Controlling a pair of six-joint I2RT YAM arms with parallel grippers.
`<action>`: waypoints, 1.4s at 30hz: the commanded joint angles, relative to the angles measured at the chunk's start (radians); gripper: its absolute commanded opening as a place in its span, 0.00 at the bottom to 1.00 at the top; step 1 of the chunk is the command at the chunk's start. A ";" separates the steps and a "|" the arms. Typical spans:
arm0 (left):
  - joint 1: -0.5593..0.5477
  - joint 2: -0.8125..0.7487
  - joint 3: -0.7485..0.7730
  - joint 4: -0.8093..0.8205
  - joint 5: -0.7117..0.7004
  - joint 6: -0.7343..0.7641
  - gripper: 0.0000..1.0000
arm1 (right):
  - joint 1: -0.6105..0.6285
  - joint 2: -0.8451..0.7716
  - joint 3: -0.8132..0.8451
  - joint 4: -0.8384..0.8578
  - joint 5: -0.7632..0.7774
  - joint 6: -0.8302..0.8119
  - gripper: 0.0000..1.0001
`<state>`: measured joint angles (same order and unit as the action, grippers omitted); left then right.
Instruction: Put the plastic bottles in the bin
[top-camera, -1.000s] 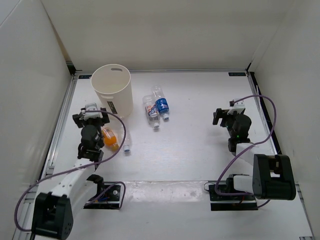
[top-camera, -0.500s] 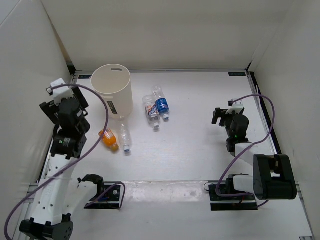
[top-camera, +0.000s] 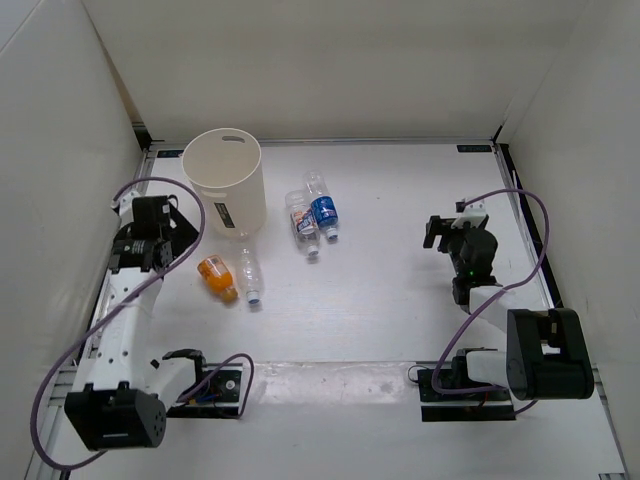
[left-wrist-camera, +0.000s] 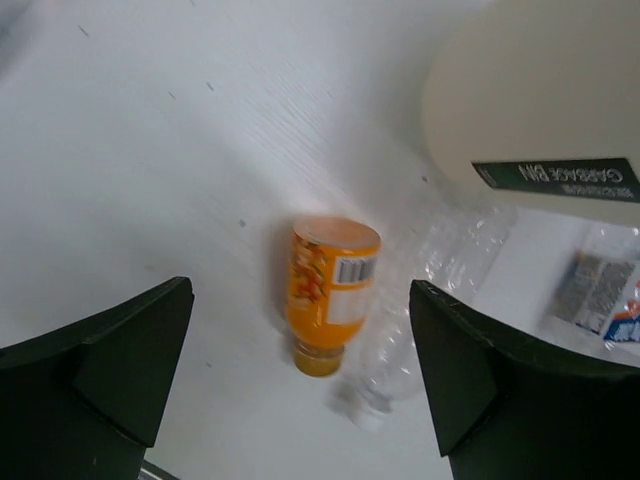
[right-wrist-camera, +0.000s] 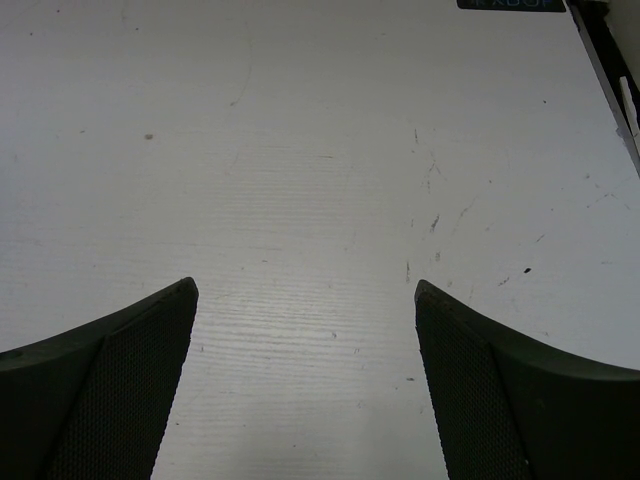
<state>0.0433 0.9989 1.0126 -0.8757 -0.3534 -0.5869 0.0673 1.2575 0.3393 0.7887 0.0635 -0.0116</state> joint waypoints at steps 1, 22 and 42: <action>0.012 0.066 -0.026 0.004 0.224 -0.163 1.00 | 0.008 -0.003 0.009 0.070 0.027 -0.021 0.90; 0.010 0.452 -0.154 0.185 0.317 -0.232 0.98 | -0.032 0.000 0.030 0.029 -0.042 -0.010 0.90; 0.007 0.175 0.229 -0.190 -0.057 -0.197 0.31 | -0.052 0.000 0.033 0.034 -0.097 -0.010 0.90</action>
<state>0.0460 1.2362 1.0954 -0.9478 -0.2295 -0.8089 0.0208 1.2575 0.3393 0.7853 -0.0200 -0.0177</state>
